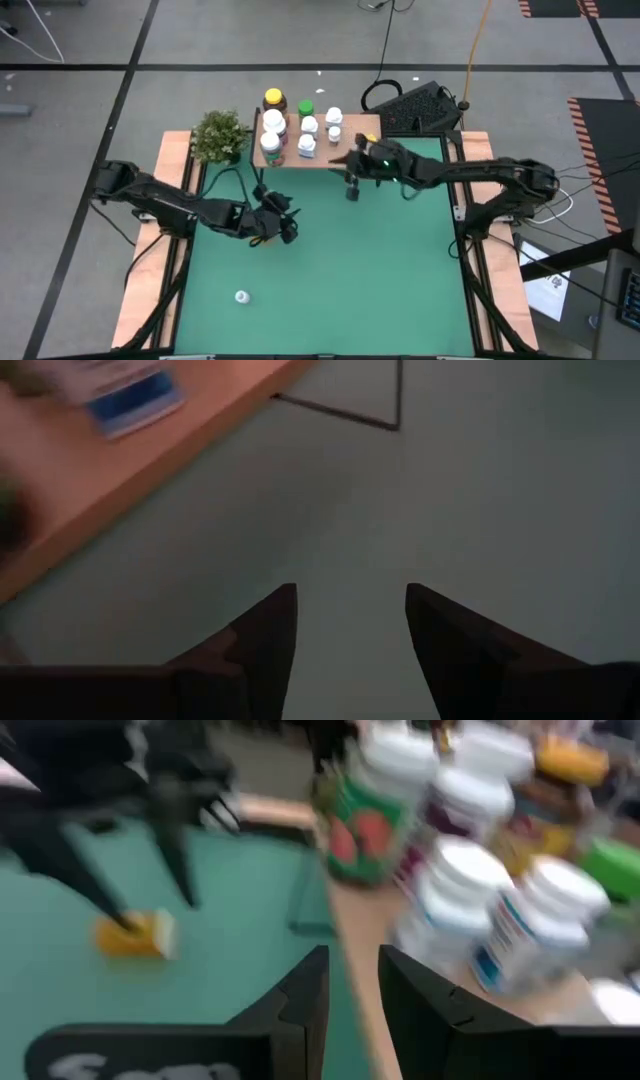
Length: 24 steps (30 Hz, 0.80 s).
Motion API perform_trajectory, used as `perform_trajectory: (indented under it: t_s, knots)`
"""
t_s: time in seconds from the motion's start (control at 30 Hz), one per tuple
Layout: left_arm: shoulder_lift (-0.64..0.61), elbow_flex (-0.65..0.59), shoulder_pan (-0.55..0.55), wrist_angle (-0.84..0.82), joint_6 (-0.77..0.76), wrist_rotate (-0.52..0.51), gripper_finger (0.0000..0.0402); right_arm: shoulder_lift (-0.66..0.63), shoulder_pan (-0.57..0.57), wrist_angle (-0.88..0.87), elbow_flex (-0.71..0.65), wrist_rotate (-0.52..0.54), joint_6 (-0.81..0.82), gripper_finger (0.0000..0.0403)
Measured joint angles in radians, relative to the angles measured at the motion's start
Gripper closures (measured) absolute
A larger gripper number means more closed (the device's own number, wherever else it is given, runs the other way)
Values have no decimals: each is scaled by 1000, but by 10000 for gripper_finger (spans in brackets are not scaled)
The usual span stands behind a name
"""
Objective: Pick and place medicine bottles onto shelf by color
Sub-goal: Put the orange pill bottle on the shelf
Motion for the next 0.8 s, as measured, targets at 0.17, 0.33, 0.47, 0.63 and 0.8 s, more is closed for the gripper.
perform_trajectory:
  t_s: [0.17,0.33,0.47,0.63,0.8]
  knots:
    - [-73,1,-58,-119,-188,-8,211,-119,73,165,-130,-1,34,321]
    - [-78,1,-102,-272,-449,27,211,-236,120,136,-150,-2,35,321]
    - [-77,0,-136,-450,-725,32,211,-306,158,72,-150,-3,27,321]
    - [-77,0,-171,-570,-933,37,211,-344,196,41,-150,-3,33,308]
    - [-54,0,-181,-489,-912,67,210,-337,218,36,-151,-2,66,261]
